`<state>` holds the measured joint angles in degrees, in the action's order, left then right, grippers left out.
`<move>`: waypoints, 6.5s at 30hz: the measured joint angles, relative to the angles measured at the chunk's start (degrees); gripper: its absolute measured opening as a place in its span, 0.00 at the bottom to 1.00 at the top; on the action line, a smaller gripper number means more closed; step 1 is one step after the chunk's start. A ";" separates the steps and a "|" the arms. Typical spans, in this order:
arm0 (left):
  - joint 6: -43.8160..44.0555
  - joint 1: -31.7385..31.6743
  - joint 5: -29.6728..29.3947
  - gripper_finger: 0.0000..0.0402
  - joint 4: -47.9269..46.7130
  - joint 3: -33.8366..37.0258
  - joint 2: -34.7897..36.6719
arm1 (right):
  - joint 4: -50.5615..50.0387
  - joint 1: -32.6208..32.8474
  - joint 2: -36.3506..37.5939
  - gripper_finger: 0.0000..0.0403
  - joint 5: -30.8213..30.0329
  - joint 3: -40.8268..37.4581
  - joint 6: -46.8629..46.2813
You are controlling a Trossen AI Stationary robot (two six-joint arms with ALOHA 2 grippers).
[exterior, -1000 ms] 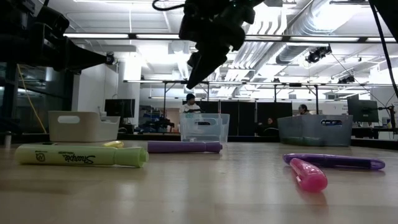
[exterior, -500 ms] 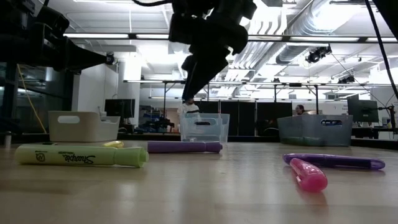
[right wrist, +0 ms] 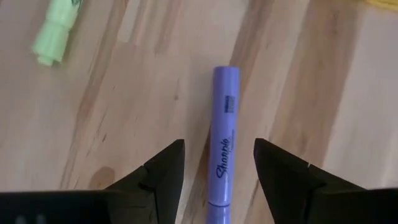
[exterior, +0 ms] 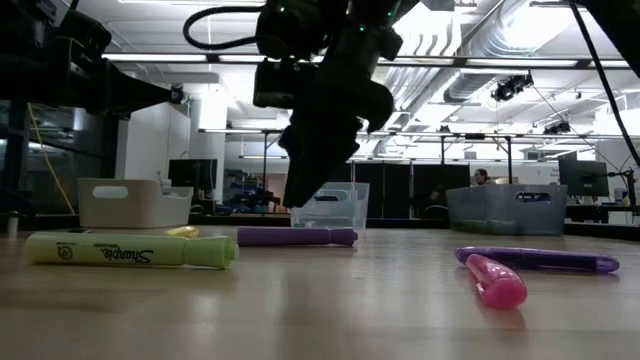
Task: Pick & Place Markers
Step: Put the purple highlighter pen into the black bin
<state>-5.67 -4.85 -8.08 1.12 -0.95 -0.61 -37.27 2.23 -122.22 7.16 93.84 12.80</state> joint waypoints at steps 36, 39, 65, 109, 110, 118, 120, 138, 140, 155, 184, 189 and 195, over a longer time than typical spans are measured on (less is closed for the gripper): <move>0.00 -0.01 -0.02 0.00 0.00 0.02 -0.02 | 1.62 0.58 -5.67 0.41 -4.22 0.11 1.20; 0.00 0.01 -0.02 0.00 0.00 0.02 0.00 | 1.23 0.58 -5.69 0.36 -4.15 0.11 1.19; 0.00 0.01 -0.04 0.00 0.00 0.00 -0.01 | 0.50 0.75 -5.82 0.15 -3.29 0.09 -0.33; 0.00 -0.01 -0.04 0.00 0.00 0.00 0.00 | -9.23 2.50 -5.93 0.16 -5.08 18.29 -21.83; 0.00 0.01 -0.04 0.00 0.00 0.00 0.00 | -9.28 2.58 -5.93 0.16 -5.07 18.29 -21.95; 0.00 -0.01 -0.06 0.00 0.00 0.00 0.00 | -11.68 2.72 -3.02 0.15 -8.34 17.73 -23.32; 0.00 0.01 -0.04 0.00 -0.01 0.00 0.00 | -13.00 2.70 -2.47 0.15 -9.37 17.73 -23.32; 0.00 0.00 -0.02 0.00 -0.01 0.00 0.00 | -6.97 2.65 5.66 0.15 -13.97 4.91 -26.86; 0.00 -0.01 -0.02 0.00 0.00 0.00 0.00 | -2.21 2.65 8.23 0.15 -13.26 0.33 -28.10; 0.00 0.01 -0.04 0.00 0.00 0.00 0.00 | 14.93 0.14 28.35 0.15 -17.78 -30.38 -41.80; 0.00 0.01 -0.04 0.00 0.00 0.00 0.00 | 22.09 -13.16 55.23 0.15 -17.76 -59.14 -56.33; 0.00 0.00 -0.04 0.00 0.00 0.00 0.00 | 21.70 -16.62 55.24 0.15 -17.24 -59.14 -56.66; 0.00 0.00 -0.04 0.00 -0.01 0.01 0.00 | 21.66 -20.94 55.24 0.15 -17.27 -59.14 -58.31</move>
<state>-5.67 -4.85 -8.12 1.12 -0.94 -0.60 -15.62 -18.71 -66.98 -10.11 34.70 -45.51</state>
